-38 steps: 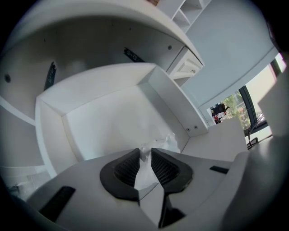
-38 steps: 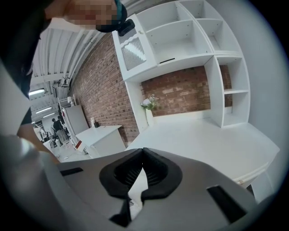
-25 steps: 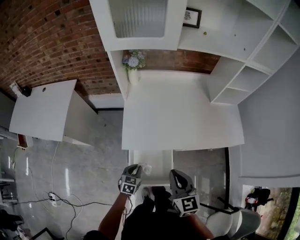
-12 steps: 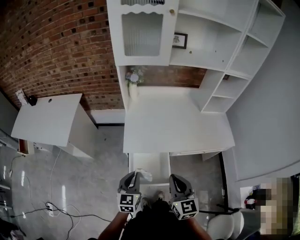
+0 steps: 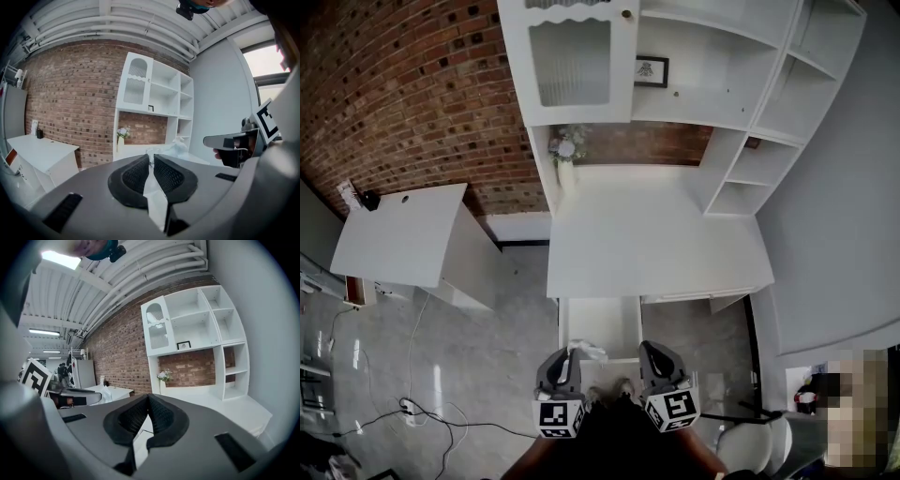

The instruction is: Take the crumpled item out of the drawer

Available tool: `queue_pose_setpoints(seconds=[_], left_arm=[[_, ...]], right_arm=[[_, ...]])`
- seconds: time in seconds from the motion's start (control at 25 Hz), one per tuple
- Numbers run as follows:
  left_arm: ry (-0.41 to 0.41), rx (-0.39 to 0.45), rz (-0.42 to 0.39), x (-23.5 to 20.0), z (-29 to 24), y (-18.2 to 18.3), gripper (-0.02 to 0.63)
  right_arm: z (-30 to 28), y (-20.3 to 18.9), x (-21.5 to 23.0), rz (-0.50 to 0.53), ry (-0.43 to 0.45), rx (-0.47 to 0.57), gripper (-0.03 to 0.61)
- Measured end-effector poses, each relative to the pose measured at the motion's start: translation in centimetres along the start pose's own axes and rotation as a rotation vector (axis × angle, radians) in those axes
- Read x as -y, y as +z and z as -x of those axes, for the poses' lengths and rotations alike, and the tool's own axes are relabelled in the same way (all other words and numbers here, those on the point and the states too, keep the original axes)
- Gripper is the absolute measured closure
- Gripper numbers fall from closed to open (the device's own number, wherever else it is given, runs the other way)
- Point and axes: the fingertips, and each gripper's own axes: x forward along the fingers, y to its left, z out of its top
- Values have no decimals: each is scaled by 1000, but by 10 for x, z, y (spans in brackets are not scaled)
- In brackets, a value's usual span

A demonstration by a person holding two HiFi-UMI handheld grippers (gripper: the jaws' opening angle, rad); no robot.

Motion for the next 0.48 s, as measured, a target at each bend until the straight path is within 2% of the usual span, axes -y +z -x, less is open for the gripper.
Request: queue_pose_setpoints(seconds=[0.48], left_arm=[[31,16,-17,4,-3,1,561]], right_arm=[[1,-3,2,-20,51,17,566]])
